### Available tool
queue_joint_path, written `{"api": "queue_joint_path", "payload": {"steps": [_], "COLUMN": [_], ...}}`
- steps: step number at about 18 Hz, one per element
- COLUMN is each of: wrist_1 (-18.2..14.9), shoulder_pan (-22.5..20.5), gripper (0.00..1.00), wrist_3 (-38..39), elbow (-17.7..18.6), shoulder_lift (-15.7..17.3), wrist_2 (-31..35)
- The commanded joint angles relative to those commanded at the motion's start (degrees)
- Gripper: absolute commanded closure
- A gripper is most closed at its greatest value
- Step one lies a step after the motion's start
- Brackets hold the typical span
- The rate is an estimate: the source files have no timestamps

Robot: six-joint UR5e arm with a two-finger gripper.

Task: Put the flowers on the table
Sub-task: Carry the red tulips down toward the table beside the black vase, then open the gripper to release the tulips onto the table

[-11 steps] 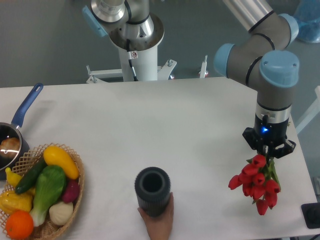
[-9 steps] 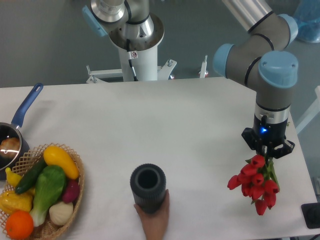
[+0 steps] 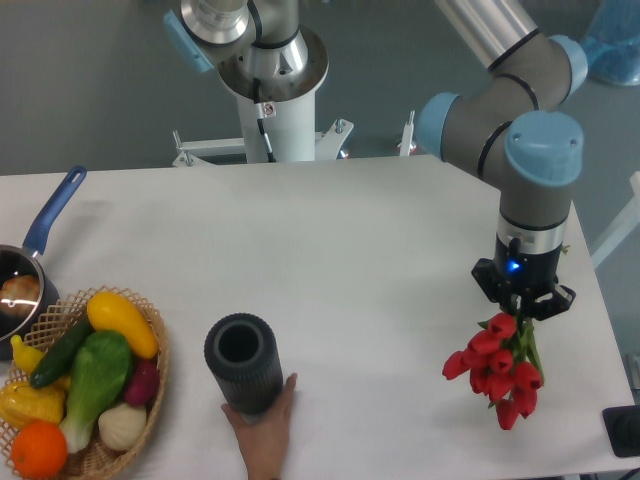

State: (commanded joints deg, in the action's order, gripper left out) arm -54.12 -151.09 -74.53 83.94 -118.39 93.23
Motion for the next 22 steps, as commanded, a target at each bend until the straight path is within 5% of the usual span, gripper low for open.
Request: {"api": "queue_joint_path", "payload": {"steps": [7, 11, 14, 18, 22], "wrist_1": [-2.57, -2.04, -2.13, -1.69, -0.99], "shoulder_pan": [3.96, 5.98, 5.81, 5.37, 4.32], "gripper": [0.94, 0.90, 0.68, 0.00, 0.00], "wrist_3": [0.26, 0.44, -0.26, -2.27, -1.93], "elbow": [3.77, 11.41, 14.06, 14.59, 14.59], "shoulder_lift": [0.44, 5.62, 6.68, 6.86, 6.94], "wrist_2": [2.40, 0.91, -0.41, -1.03, -2.52]}}
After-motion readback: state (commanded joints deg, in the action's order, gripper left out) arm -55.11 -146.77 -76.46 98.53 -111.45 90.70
